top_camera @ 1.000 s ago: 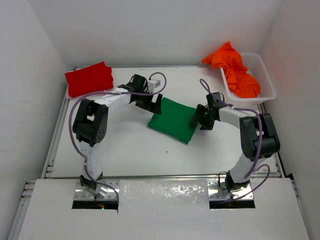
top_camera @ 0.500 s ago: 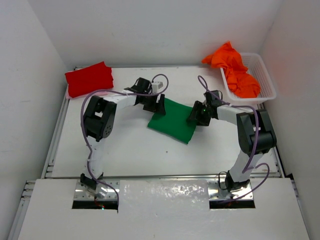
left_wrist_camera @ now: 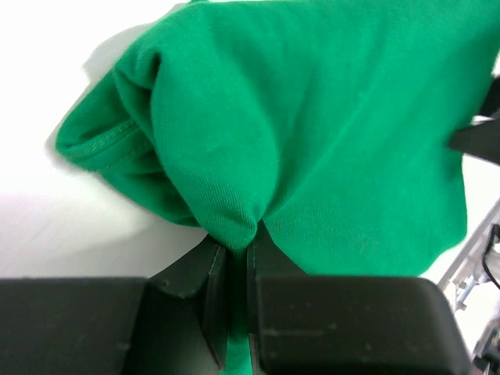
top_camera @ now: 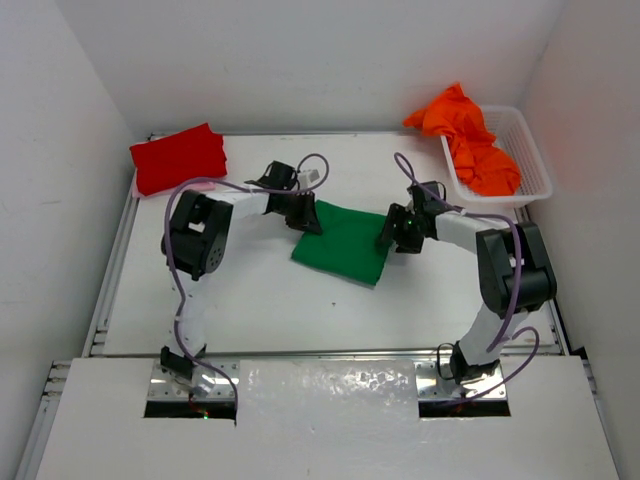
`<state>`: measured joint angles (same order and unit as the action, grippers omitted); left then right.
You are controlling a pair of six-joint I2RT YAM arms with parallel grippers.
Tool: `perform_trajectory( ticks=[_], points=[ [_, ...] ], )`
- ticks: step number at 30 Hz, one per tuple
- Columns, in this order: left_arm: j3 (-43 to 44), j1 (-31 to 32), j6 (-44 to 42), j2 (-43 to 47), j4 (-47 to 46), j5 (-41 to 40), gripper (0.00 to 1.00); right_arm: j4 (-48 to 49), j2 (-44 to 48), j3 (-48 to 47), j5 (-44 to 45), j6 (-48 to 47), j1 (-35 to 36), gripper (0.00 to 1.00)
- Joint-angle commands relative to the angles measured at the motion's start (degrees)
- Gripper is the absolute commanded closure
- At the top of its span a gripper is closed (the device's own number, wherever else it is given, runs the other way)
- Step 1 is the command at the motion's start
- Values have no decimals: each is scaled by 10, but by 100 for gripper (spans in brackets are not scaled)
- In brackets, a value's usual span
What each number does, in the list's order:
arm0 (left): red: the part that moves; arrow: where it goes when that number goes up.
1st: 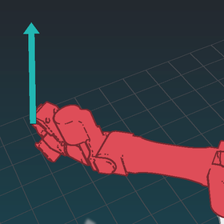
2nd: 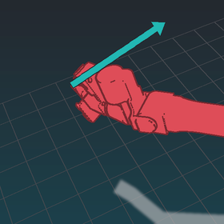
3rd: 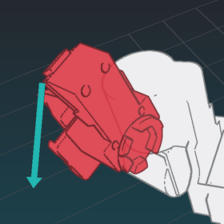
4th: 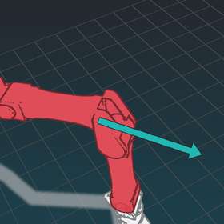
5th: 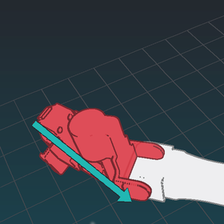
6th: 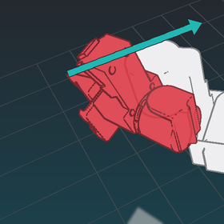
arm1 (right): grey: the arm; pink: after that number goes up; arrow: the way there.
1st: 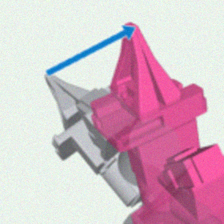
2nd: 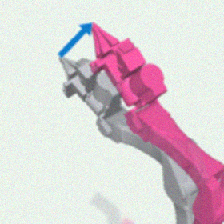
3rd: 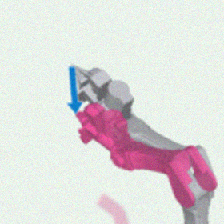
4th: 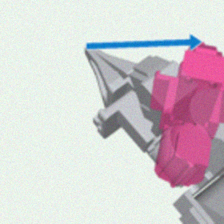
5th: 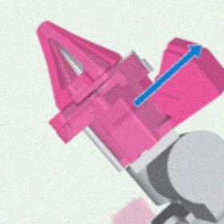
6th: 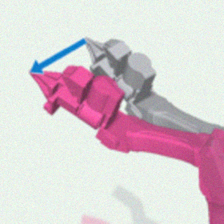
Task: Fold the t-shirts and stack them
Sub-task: Put the neatly folded tshirt into the corner of the board with the left arm
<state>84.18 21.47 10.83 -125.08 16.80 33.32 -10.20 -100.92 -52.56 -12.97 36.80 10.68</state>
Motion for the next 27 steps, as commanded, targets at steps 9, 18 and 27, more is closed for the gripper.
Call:
perform_trajectory(
  ticks=[9,18,27],
  points=[
    [-18,-107,-68,120,97,-178,100,-90,100,-37,57,-69,-4,36],
    [110,-150,-103,118,127,-272,100,-101,88,-55,65,-72,-5,36],
    [278,-151,-124,34,167,-330,100,-119,86,-62,79,-81,-6,36]
  ],
)
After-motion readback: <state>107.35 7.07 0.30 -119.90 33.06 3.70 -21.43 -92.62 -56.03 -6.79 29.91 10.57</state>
